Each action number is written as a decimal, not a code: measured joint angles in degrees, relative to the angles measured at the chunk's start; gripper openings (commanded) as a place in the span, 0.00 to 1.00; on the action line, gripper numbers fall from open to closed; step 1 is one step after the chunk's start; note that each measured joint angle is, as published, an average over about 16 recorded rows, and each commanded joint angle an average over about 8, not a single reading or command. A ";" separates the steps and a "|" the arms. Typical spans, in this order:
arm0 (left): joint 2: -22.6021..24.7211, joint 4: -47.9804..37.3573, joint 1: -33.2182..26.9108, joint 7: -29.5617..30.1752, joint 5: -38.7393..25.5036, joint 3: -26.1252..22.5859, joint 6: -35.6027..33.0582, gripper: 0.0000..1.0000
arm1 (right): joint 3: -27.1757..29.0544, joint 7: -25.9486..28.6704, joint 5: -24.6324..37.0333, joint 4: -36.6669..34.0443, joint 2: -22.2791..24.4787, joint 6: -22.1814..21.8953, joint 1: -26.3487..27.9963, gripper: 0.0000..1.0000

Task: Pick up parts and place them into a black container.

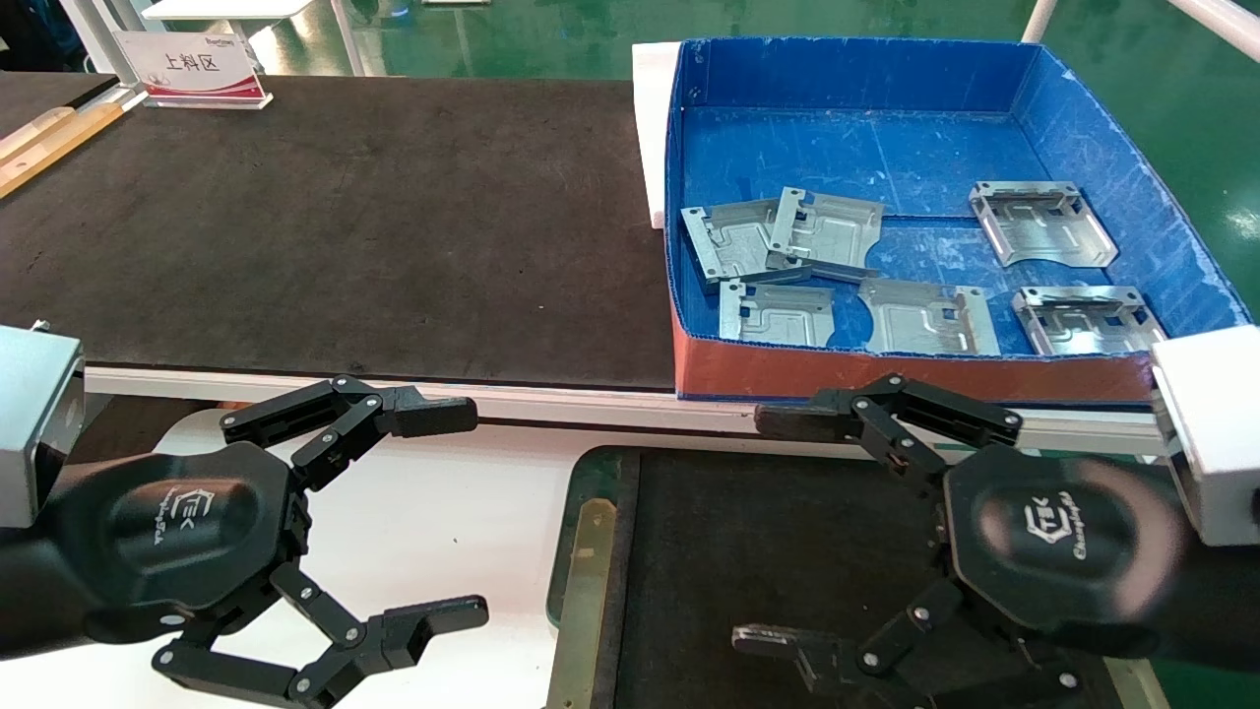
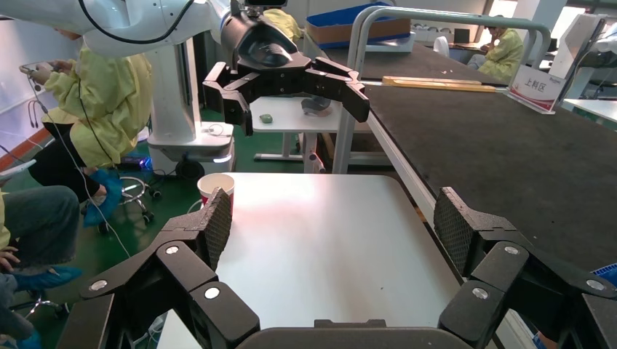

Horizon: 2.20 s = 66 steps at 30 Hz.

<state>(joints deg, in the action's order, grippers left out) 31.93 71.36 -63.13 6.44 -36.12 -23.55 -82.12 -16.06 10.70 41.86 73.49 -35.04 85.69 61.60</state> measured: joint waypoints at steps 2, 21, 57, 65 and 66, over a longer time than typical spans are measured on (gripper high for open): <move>0.00 0.00 0.00 0.00 0.00 0.00 0.00 0.57 | 0.00 0.00 0.00 0.00 0.00 0.00 0.00 1.00; 0.00 0.00 0.00 0.00 0.00 0.00 0.00 0.00 | 0.00 0.00 0.00 0.00 0.00 0.00 0.00 1.00; 0.00 0.00 0.00 0.00 0.00 0.00 0.00 0.00 | 0.00 0.00 0.00 0.00 0.00 0.00 0.00 1.00; 0.00 0.00 0.00 0.00 0.00 0.00 0.00 0.68 | 0.00 0.00 0.00 0.00 0.00 0.00 0.00 1.00; 0.00 0.00 0.00 0.00 0.00 0.00 0.00 0.81 | 0.00 0.00 0.00 0.00 0.00 0.00 0.00 1.00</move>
<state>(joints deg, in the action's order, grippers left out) 31.93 71.36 -63.13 6.44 -36.12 -23.55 -82.12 -16.06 10.70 41.86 73.49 -35.04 85.69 61.60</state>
